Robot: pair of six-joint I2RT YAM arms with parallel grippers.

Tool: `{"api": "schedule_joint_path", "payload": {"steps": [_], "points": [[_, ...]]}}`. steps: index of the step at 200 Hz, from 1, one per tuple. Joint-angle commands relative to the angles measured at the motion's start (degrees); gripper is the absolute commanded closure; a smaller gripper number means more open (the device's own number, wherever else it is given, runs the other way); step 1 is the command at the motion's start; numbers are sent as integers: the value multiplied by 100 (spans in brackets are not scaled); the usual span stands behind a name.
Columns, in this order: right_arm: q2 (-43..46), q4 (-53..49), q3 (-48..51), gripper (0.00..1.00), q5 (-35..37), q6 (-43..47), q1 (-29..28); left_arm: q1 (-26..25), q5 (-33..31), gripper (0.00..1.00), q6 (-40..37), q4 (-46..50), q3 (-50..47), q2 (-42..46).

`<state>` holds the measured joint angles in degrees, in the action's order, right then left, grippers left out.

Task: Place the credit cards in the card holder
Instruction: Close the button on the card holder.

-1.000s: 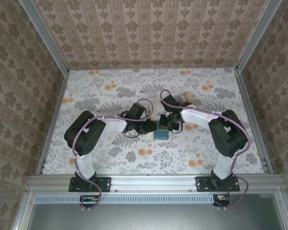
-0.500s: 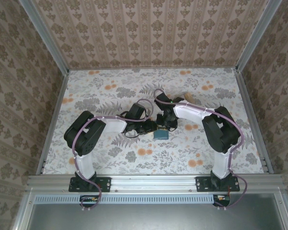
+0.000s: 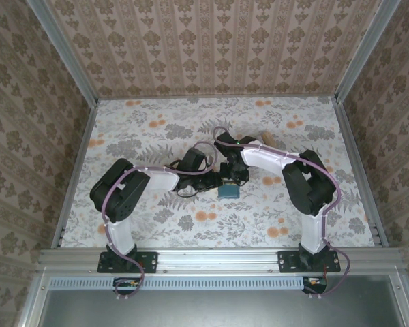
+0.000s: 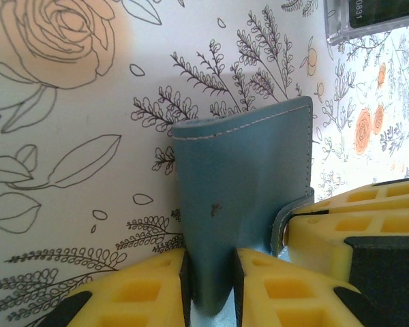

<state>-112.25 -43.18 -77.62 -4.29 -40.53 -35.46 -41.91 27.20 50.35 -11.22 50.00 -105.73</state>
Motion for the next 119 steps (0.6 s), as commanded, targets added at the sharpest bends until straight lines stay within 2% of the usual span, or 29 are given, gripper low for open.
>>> {"api": "schedule_joint_path", "payload": {"steps": [1, 56, 80, 99, 115, 119], "points": [[-608, 783, 790, 88, -904, -134, -286, -63, -44, 76, -51, 207, -206, -17], [392, 1209, 1557, 86, -1105, -541, -737, -71, 142, 78, -180, 618, -709, 667], [904, 1207, 1786, 84, -880, -663, -846, -71, -37, 77, -326, 1039, -885, 1170], [1589, 1355, 1869, 78, -416, -544, -834, -75, -270, 74, -312, 1119, -1051, 1588], [2255, 1276, 1900, 75, 401, -318, -816, -71, -560, 71, -424, 1324, -1042, 1837], [2431, 1194, 1900, 72, 657, -278, -803, -71, -637, 71, -466, 1383, -1029, 1883]]}}
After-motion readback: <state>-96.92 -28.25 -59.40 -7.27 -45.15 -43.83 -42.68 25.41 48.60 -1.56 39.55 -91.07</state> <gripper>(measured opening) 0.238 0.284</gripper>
